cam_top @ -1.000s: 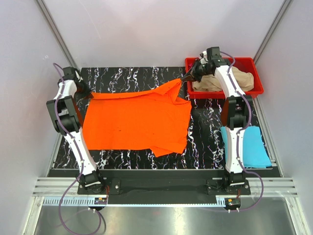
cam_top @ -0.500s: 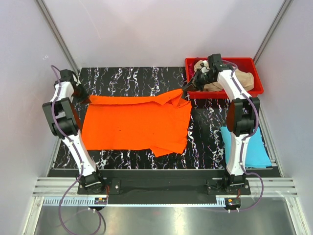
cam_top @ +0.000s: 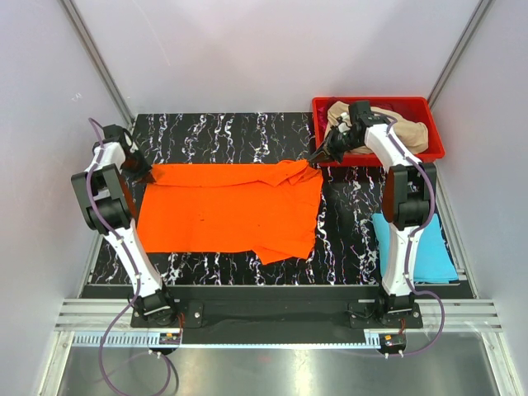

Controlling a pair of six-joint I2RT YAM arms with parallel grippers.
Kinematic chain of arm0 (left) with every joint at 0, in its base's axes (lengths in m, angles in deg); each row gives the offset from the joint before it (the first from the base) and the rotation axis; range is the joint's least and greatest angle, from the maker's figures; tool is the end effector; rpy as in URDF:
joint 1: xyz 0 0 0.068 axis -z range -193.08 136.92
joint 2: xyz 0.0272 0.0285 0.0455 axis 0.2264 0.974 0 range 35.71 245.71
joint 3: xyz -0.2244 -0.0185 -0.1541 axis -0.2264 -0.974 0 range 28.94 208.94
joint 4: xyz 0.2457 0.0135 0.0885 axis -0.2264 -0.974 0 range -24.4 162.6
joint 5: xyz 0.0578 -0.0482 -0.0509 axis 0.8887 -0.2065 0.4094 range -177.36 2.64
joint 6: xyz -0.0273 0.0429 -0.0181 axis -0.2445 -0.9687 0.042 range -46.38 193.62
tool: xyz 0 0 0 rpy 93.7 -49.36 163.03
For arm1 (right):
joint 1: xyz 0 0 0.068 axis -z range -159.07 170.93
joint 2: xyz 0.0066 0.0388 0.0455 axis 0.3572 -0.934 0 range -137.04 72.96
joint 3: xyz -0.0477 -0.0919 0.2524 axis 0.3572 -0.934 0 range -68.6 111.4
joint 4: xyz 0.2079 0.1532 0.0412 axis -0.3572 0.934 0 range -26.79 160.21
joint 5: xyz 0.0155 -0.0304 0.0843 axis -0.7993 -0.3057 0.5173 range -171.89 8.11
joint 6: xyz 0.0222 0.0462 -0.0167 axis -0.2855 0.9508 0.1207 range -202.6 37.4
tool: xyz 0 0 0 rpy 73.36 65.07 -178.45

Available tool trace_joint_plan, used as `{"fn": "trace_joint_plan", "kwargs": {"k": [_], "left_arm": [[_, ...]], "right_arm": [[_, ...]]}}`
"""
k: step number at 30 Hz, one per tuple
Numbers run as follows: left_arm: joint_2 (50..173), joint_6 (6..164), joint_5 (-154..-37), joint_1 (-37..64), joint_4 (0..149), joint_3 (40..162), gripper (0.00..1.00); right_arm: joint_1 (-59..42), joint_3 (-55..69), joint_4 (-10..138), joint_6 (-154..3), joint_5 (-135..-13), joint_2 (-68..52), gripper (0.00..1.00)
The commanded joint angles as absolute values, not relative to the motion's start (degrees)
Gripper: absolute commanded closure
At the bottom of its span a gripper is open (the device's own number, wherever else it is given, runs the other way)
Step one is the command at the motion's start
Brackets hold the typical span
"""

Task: Fold and stack the t-shirts
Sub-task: Fold the tshirt

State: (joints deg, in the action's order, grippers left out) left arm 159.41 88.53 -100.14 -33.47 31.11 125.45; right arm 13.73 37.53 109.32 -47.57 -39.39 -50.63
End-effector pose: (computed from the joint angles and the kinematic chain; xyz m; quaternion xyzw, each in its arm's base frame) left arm 0.4259 0.1498 0.1733 -0.2766 0.9369 -0.1005 0.1888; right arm 0.4558 0.0818 0.2274 0.1378 0.9006 0.4059 0.0716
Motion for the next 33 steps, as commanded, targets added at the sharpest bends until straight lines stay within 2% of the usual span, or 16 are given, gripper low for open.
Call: {"fn": "trace_joint_plan", "kwargs": {"k": [1, 33], "left_arm": [[158.6, 87.9, -99.2, -33.8, 30.9, 126.2, 1.0], [161.1, 87.4, -96.4, -33.7, 28.7, 128.4, 1.0]], "right_arm": [[13.4, 38.5, 108.0, -47.7, -40.2, -48.5, 1.0], [13.4, 34.0, 108.0, -50.0, -41.0, -47.8, 1.0]]}}
